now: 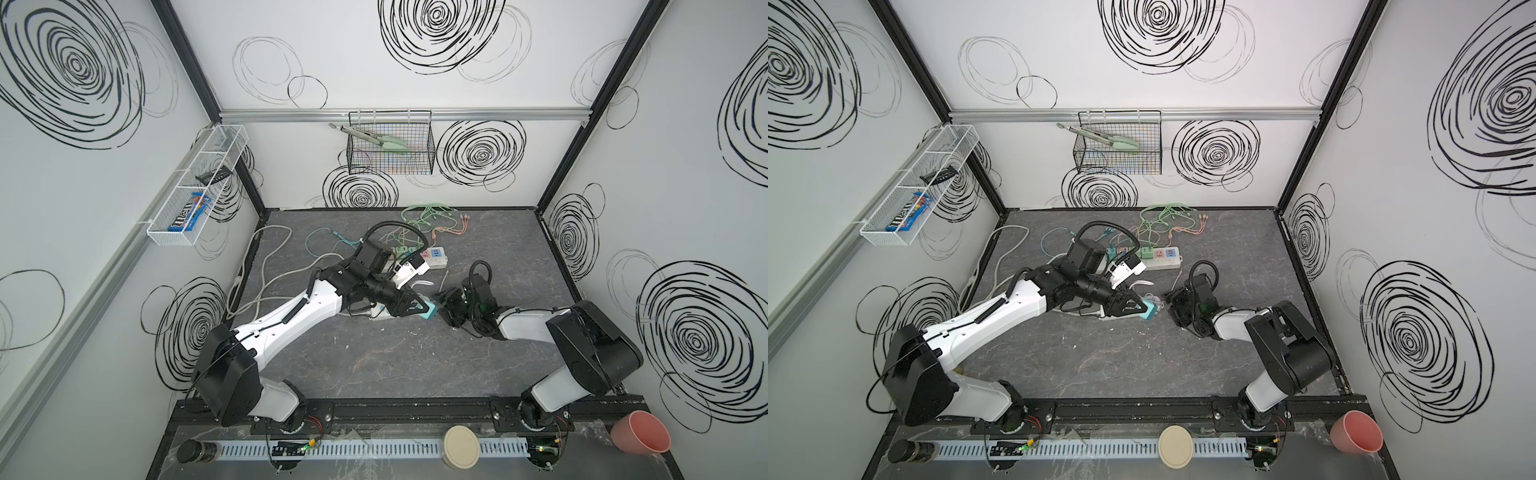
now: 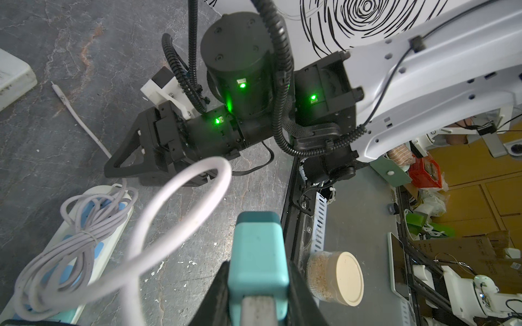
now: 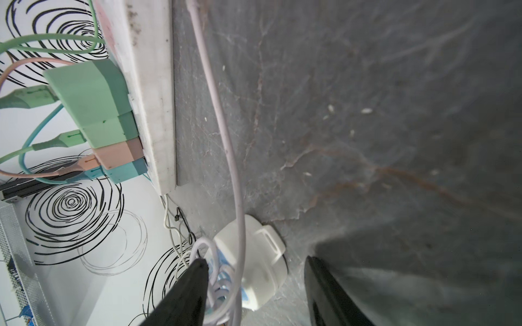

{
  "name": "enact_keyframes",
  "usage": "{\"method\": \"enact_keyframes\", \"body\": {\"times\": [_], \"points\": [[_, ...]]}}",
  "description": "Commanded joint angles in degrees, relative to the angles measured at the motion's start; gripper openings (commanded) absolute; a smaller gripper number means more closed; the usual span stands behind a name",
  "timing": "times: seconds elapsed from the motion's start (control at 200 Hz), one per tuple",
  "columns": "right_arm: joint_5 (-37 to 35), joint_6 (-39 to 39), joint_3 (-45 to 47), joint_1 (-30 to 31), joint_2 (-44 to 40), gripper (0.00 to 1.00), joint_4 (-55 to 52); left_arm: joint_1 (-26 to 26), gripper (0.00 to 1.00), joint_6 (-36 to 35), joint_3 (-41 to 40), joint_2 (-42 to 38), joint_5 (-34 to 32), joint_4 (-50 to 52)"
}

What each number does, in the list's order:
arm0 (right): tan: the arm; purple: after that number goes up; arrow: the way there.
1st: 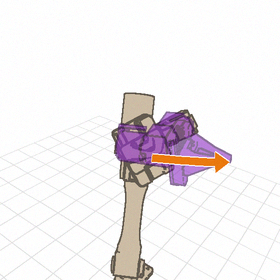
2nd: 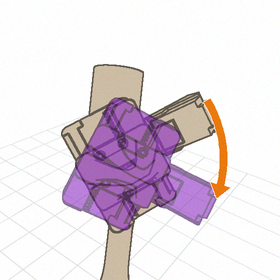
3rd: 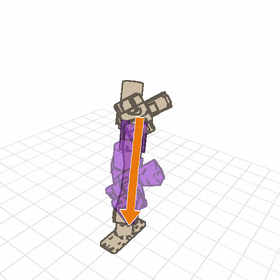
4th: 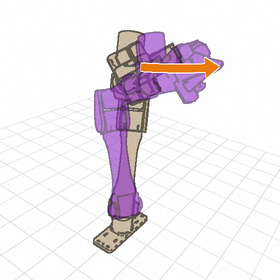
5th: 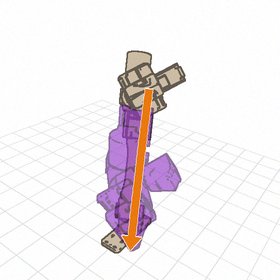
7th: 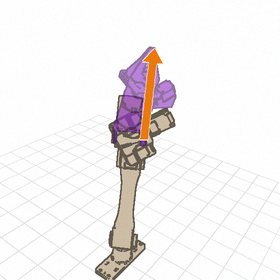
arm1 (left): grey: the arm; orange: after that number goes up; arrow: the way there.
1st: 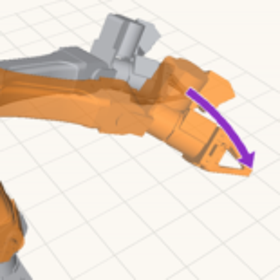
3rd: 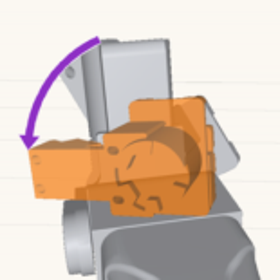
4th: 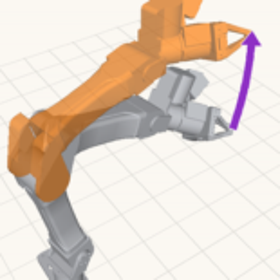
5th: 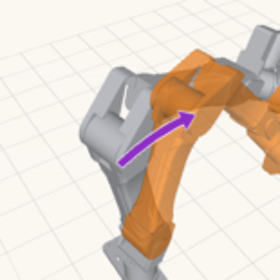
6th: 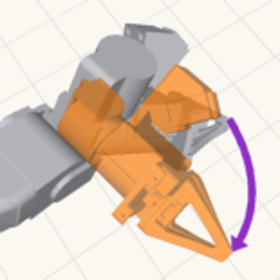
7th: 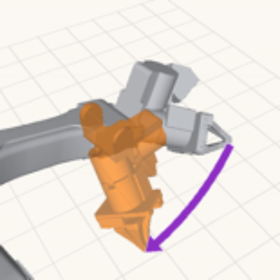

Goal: Insert plugs into power strip
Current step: Pick up the power cord from the center of the table.

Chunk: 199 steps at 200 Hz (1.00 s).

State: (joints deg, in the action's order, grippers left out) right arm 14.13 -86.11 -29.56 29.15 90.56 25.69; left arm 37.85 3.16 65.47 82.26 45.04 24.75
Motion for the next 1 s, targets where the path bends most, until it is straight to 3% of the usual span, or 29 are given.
{"method": "enact_keyframes", "body": {"times": [0.0, 0.19, 0.335, 0.58, 0.745, 0.906, 0.991], "points": [[-1.6, -0.1, -2.4, 0.6, 2.0, 0.58, 2.3, 0.3, 0.00, -2.0, -0.2, -1.8, 1.3, -1.1], [-3.2, 0.0, -2.1, 0.8, 3.5, 0.46, 3.9, 0.5, 0.00, -2.4, -0.4, -1.8, 0.8, -0.9], [-5.7, 1.3, 0.3, 1.2, 1.9, 0.27, 8.2, 0.8, 0.00, -3.2, 0.3, -1.5, 0.4, 0.1], [-15.7, 8.5, 4.2, 1.1, -11.4, 0.00, 6.6, 3.6, 0.00, -6.7, 2.8, -1.1, -2.9, 3.8], [-18.2, 18.4, 2.9, -3.4, -22.4, 0.00, 0.1, 5.6, 0.00, -10.0, 5.9, 0.0, -8.1, 7.6], [-17.7, 23.7, 4.1, -14.0, -29.8, 0.00, 0.3, 6.2, 0.00, -11.6, 8.1, 1.8, -8.9, 8.4], [-16.9, 26.7, 4.4, -21.1, -31.9, 0.00, 1.2, 6.9, 0.00, -12.9, 9.7, 3.4, -15.1, 10.5]]}}
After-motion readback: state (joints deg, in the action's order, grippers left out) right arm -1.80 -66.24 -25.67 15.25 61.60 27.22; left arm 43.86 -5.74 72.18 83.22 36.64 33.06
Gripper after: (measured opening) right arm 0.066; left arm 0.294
